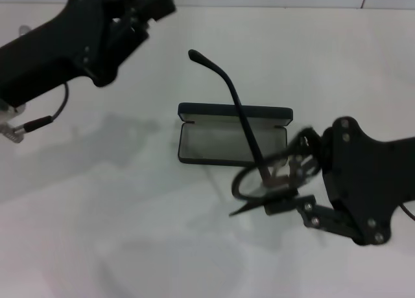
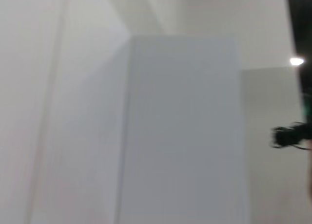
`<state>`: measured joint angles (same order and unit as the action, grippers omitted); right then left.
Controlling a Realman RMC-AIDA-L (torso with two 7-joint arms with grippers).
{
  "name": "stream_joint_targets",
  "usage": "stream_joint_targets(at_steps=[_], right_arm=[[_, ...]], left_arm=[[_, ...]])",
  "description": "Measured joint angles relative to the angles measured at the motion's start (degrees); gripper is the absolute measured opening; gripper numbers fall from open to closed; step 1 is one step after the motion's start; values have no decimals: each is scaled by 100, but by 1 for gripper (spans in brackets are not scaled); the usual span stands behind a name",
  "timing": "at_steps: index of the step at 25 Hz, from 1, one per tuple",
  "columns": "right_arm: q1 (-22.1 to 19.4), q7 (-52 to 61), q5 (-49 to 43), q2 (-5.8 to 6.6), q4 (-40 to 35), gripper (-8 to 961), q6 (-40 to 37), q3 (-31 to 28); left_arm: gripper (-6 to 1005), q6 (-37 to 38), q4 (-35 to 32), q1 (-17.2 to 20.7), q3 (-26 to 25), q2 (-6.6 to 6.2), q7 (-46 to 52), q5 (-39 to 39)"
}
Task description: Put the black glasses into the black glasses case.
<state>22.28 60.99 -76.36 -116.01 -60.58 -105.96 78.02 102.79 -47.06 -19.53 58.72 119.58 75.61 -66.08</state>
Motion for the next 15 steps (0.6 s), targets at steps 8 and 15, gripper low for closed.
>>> stream_joint_targets(at_steps=[8, 15], right_arm=[[-35, -79, 196, -6, -443, 107, -294, 210], [170, -250, 228, 0, -379, 107, 119, 283]], left_arm=[[54, -259, 678, -235, -120, 2, 26, -257], [55, -215, 943, -477, 749, 21, 75, -163]])
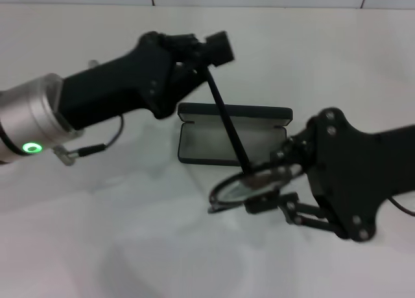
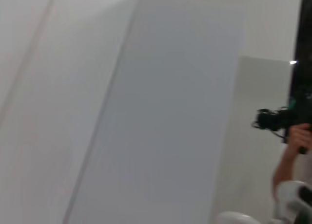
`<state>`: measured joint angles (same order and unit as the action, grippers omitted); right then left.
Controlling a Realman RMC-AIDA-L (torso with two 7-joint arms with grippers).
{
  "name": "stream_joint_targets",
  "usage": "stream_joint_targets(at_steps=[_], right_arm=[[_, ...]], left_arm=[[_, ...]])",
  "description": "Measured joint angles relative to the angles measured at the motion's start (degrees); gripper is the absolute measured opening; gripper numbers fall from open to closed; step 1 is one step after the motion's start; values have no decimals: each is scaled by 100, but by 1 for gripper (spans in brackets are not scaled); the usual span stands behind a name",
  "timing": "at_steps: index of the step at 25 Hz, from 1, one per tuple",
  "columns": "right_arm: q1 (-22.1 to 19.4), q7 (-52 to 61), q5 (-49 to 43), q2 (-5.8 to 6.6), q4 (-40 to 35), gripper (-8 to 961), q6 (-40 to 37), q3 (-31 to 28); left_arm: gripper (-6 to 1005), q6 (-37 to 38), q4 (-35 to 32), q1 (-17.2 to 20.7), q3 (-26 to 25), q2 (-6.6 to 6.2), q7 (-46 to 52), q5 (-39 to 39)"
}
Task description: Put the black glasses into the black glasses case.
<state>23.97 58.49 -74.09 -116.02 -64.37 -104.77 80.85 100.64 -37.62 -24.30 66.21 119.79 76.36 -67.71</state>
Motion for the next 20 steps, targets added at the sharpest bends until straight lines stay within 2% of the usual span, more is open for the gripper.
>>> stream_joint_targets(at_steps=[4, 20], right_arm=[[284, -46, 1, 11, 428, 107, 82, -23], [450, -256, -13, 18, 968, 108, 620, -35]], left_arm=[[55, 23, -27, -45, 418, 2, -21, 212], [55, 422, -35, -119, 639, 0, -200, 215]])
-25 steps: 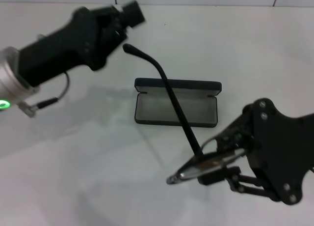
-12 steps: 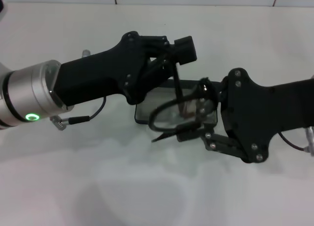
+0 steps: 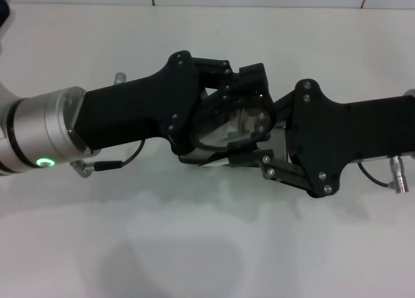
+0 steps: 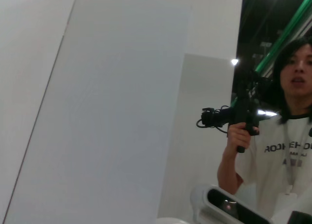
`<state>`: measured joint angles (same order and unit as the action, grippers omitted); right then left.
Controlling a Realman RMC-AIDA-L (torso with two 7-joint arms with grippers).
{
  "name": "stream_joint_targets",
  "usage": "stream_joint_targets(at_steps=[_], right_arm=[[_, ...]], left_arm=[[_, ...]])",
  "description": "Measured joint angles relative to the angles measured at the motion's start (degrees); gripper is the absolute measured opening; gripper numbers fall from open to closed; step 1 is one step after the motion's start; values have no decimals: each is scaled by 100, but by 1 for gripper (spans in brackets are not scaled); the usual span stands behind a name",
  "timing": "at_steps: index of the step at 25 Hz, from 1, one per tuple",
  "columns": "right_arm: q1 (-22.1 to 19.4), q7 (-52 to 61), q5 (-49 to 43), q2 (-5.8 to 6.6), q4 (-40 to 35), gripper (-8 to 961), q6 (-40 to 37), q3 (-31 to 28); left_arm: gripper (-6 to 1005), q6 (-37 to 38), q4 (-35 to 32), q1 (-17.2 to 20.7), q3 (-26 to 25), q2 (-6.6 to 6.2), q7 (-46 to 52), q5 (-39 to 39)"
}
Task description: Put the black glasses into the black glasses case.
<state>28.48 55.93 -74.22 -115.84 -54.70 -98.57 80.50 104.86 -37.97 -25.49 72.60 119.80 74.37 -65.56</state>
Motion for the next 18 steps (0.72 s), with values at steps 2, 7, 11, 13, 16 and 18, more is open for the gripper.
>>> stream_joint_targets(at_steps=[2, 7, 11, 13, 16, 18], right_arm=[[10, -2, -1, 0, 3, 108, 19, 0], [17, -4, 1, 0, 3, 108, 17, 20], [16, -4, 10, -9, 4, 108, -5, 35], [8, -3, 11, -10, 3, 108, -17, 36], [-7, 15, 13, -15, 3, 108, -43, 41], [-12, 28, 13, -19, 3, 108, -47, 52]], left_arm=[[55, 59, 4, 0, 0, 0, -29, 3], [56, 84, 16, 3, 0, 0, -68, 7], [56, 88, 31, 16, -16, 0, -114, 9], [56, 86, 42, 38, -42, -3, -163, 9], [56, 67, 44, 56, -64, -12, -251, 20], [56, 55, 46, 66, -127, -17, -292, 27]])
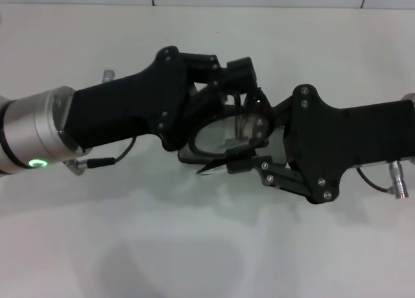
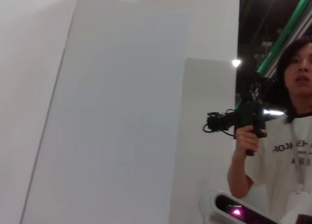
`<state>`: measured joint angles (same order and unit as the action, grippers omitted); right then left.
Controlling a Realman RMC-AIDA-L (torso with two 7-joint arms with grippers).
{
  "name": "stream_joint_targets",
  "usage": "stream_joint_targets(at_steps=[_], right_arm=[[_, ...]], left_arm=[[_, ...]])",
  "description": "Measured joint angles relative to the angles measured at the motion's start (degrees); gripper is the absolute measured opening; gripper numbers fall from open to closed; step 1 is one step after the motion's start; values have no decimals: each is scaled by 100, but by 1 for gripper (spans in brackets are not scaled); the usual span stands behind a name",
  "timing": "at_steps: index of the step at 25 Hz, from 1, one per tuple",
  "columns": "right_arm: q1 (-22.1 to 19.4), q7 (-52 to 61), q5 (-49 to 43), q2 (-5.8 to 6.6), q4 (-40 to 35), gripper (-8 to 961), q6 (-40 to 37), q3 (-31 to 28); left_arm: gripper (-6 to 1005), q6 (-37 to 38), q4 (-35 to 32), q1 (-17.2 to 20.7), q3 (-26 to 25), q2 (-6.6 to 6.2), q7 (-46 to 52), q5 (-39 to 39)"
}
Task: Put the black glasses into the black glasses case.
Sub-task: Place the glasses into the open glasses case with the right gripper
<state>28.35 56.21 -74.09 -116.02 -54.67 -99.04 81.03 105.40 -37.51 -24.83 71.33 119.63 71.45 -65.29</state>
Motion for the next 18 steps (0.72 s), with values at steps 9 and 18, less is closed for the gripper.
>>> stream_joint_targets(at_steps=[9, 18], right_arm=[[-56, 14, 1, 6, 0, 108, 180, 52], [-69, 158, -6, 2, -53, 108, 149, 155]], left_arm=[[56, 105, 53, 7, -39, -12, -40, -27], [57, 65, 141, 99, -405, -29, -328, -92]])
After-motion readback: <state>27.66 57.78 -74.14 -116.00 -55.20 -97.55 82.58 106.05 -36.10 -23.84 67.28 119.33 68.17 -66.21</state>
